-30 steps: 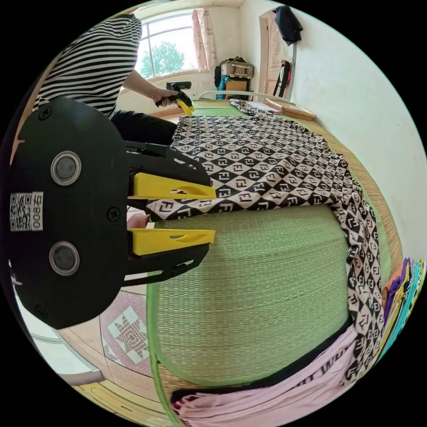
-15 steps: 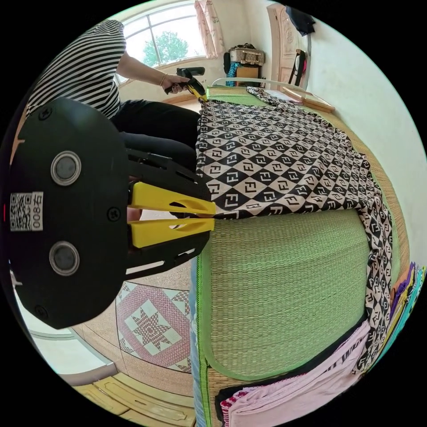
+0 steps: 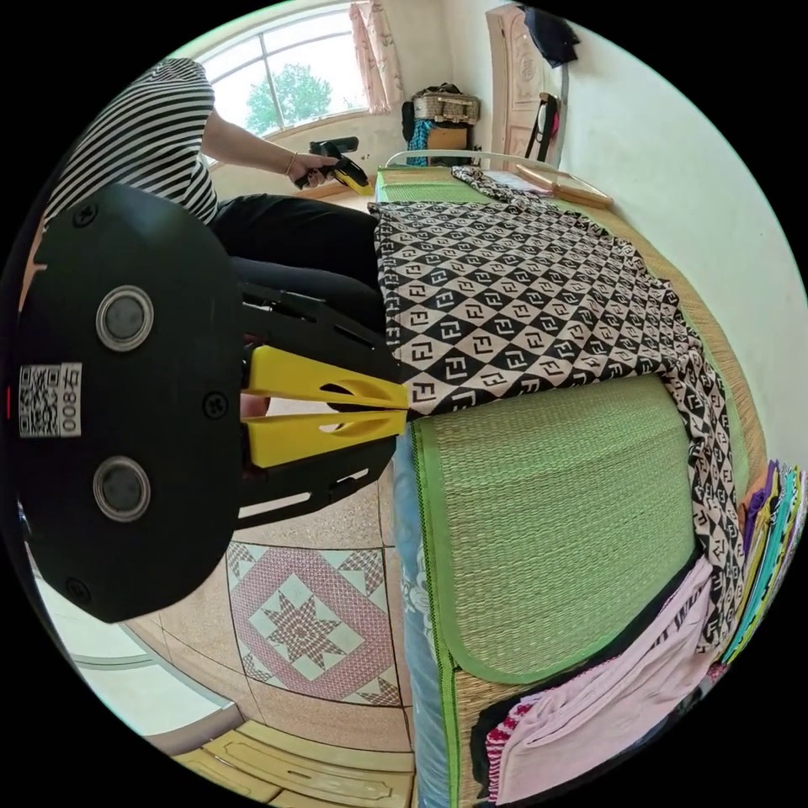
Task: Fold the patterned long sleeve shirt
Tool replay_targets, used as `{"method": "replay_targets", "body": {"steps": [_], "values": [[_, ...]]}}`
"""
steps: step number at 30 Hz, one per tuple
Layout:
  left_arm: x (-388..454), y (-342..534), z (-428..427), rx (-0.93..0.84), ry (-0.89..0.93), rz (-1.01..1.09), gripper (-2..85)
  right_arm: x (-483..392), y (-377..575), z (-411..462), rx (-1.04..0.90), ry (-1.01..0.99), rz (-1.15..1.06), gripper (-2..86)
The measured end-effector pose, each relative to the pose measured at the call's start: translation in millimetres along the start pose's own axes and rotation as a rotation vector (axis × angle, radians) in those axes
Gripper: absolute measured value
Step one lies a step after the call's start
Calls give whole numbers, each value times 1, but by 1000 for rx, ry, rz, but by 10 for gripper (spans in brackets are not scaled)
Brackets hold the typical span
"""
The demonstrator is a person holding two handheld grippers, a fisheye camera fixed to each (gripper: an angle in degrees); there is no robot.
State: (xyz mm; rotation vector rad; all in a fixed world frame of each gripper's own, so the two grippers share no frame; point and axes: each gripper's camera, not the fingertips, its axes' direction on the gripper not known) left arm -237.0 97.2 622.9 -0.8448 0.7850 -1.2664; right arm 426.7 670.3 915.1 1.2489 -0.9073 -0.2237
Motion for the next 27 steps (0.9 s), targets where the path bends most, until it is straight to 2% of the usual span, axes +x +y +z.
{"method": "replay_targets", "body": {"steps": [4,9,13,16,17,21,24,27], "values": [[25,8,5,50,49,97,2,-43,2,-17,55,13,-99,1],[75,0,51,-43,-1,254,1,-86,-7,-7,48,63,-178,1],[104,-8,107,-145,-186,336,1,-82,-12,26,-62,141,-162,2],[114,-6,144,-231,-403,407,1,-80,-6,25,-33,137,-178,2],[118,-4,148,-218,-417,424,1,-81,-5,23,-32,141,-187,2],[122,-4,158,-225,-409,454,2,-86,-6,19,-37,186,-231,2],[115,-9,163,-227,-331,391,1,-85,-7,11,-30,210,-258,2],[109,-18,162,-242,-221,294,1,-65,-13,-10,-40,118,-227,4]]}}
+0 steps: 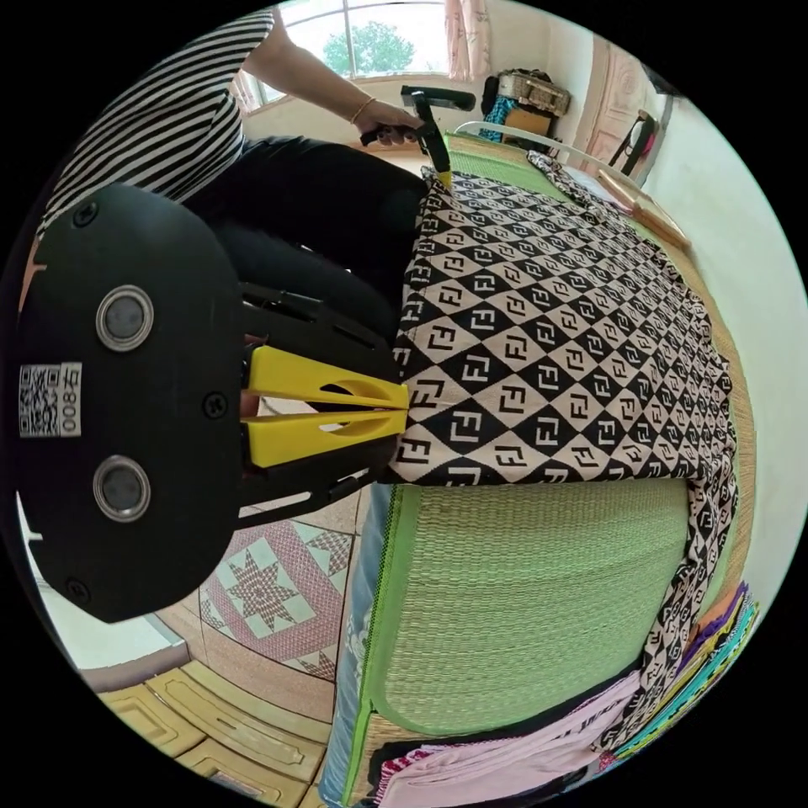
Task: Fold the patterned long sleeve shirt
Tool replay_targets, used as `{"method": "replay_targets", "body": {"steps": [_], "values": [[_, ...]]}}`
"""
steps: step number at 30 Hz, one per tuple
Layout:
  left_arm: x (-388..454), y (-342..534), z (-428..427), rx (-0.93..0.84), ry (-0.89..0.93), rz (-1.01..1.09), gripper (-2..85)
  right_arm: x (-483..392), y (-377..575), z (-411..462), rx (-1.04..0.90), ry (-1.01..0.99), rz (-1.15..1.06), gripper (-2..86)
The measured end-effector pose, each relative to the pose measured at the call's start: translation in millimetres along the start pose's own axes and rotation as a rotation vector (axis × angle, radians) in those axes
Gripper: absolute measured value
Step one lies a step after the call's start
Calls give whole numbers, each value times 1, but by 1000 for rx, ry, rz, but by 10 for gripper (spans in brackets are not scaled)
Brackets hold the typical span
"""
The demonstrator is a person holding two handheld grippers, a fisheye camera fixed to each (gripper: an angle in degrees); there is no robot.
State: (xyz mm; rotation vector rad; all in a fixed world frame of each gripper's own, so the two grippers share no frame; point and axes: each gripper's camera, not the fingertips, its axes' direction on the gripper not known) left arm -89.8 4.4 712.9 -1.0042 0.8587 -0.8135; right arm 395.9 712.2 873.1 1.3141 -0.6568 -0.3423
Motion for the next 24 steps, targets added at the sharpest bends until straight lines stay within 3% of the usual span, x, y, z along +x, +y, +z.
{"method": "replay_targets", "body": {"steps": [6,14,24], "values": [[24,-19,-13,108,97,47,1,112,6,-90,256,-96,232,25],[108,-107,26,22,147,285,4,319,-57,-231,623,-142,501,92],[173,-178,81,-70,211,430,3,456,-110,-228,663,-280,715,95]]}}
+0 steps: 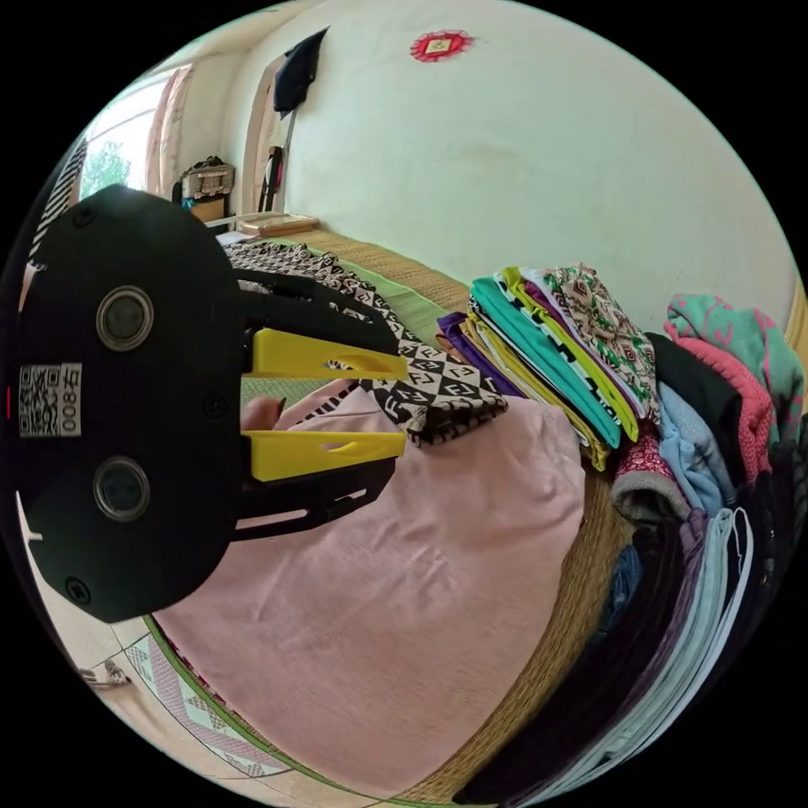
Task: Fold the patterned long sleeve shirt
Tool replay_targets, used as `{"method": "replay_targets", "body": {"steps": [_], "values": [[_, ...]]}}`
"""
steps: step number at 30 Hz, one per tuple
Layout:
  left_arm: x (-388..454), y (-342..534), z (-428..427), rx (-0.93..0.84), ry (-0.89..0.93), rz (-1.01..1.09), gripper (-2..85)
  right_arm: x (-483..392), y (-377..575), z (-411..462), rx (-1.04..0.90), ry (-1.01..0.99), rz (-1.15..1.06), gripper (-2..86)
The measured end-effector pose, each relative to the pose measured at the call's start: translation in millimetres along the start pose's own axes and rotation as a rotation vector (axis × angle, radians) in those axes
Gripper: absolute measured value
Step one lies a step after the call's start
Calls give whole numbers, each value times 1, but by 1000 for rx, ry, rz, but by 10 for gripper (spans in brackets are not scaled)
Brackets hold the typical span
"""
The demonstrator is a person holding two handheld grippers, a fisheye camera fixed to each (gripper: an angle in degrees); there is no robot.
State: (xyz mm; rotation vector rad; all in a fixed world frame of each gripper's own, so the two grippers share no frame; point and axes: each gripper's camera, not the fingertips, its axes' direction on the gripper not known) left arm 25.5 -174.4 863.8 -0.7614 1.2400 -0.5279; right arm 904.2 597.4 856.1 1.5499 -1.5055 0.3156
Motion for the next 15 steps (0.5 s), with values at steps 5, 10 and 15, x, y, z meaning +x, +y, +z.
{"method": "replay_targets", "body": {"steps": [5,10,15], "values": [[0,-21,10,-10,23,1,3,34,-11,13,20,-60,73,79],[-2,-34,9,6,42,-17,3,46,-6,14,27,-55,51,58],[-2,-49,5,24,79,-26,6,42,15,6,80,-127,-11,43]]}}
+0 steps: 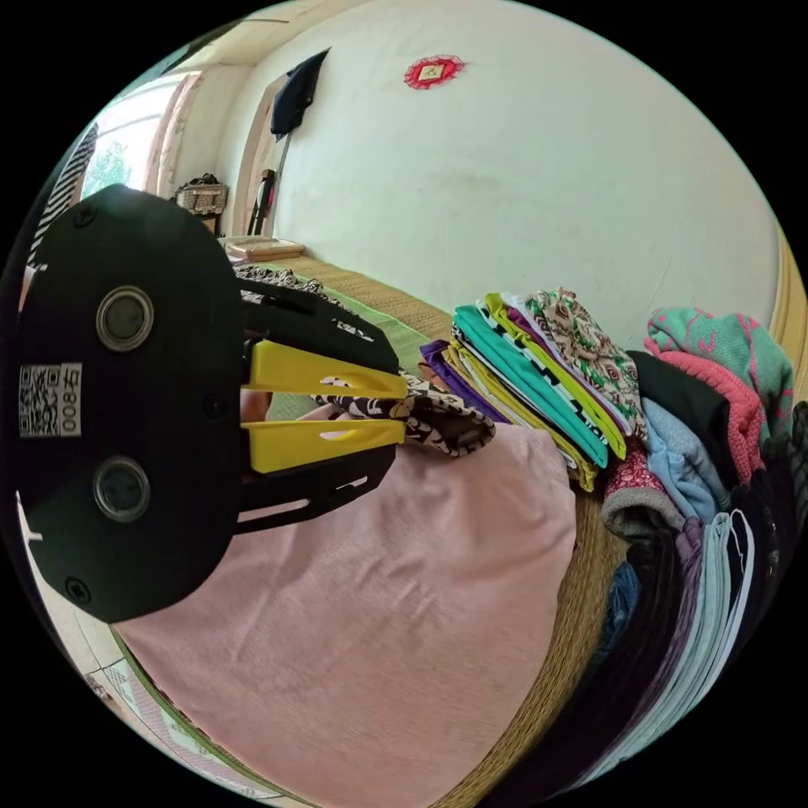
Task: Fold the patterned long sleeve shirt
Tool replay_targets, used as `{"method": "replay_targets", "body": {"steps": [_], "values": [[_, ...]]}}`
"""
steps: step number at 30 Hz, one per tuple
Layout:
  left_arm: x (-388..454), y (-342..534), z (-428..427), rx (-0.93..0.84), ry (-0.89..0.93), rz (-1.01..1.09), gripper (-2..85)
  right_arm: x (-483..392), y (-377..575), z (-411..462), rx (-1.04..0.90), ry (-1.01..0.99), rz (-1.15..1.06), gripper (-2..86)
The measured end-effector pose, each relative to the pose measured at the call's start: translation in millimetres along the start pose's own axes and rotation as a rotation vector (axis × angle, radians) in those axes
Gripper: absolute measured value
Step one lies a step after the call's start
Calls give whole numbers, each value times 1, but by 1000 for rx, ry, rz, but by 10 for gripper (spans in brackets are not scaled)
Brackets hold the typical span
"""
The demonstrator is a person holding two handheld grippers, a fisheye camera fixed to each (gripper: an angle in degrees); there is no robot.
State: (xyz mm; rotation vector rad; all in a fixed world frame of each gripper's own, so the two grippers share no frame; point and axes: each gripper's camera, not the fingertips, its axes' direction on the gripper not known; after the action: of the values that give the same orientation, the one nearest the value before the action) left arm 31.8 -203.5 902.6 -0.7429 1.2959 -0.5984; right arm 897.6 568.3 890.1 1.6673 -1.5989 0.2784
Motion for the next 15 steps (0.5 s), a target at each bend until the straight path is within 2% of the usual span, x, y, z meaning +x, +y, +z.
{"method": "replay_targets", "body": {"steps": [3,7,11,15], "values": [[1,-13,-5,13,27,-4,9,-28,22,0,23,-80,-104,38],[3,-35,-25,105,105,1,24,-111,78,22,-11,-250,-346,36],[0,-56,-59,241,200,-10,70,-199,174,84,-177,-421,-567,35],[-10,-71,-90,345,235,-34,108,-231,272,152,-336,-448,-683,34]]}}
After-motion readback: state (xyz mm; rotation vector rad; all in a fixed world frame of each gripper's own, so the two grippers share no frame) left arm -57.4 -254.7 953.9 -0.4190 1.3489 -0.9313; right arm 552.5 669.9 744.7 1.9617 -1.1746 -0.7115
